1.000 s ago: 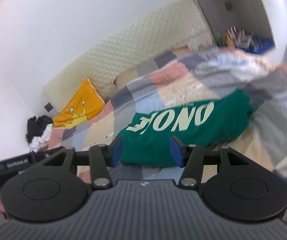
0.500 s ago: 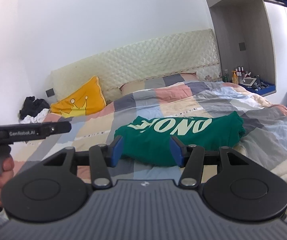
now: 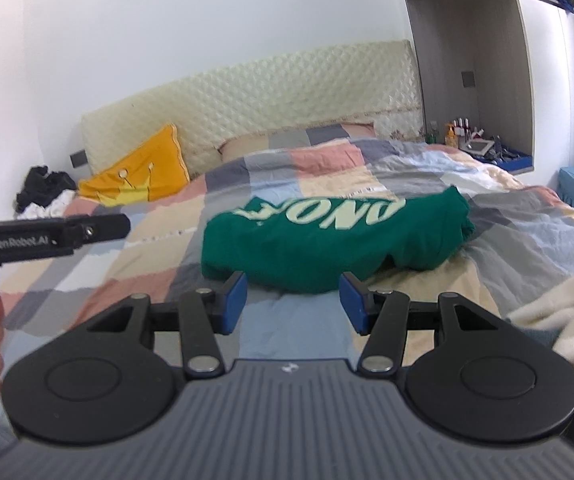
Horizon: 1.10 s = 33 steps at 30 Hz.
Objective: Fold large clothes
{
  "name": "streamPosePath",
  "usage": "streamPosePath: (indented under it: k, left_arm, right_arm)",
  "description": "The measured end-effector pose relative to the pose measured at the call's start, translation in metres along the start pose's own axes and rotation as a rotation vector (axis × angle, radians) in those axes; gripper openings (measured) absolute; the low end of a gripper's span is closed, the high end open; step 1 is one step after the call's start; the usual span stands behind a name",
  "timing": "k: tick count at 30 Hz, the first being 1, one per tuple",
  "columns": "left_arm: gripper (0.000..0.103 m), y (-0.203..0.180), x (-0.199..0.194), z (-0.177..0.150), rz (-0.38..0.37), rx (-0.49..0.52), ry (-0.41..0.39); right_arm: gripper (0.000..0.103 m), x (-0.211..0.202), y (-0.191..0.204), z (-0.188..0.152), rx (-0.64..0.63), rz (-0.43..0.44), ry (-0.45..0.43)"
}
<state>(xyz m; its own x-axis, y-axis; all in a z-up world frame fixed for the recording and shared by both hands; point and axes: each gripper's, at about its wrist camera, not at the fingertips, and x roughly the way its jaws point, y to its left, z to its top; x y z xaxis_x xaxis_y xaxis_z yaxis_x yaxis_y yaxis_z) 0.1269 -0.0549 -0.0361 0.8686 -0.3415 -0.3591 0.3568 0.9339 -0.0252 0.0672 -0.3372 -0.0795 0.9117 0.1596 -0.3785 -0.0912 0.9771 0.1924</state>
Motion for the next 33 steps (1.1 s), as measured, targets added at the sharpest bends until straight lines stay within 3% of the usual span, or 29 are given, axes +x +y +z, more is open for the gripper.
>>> streamPosePath:
  k: [18, 33]
  left_arm:
    - [0.068, 0.002, 0.016, -0.034, 0.024, -0.029, 0.051]
    - [0.068, 0.004, 0.016, -0.036, 0.024, -0.058, 0.056]
  right_arm:
    - [0.055, 0.002, -0.004, -0.014, 0.003, -0.074, -0.016]
    - [0.055, -0.002, -0.001, -0.013, -0.010, -0.095, -0.024]
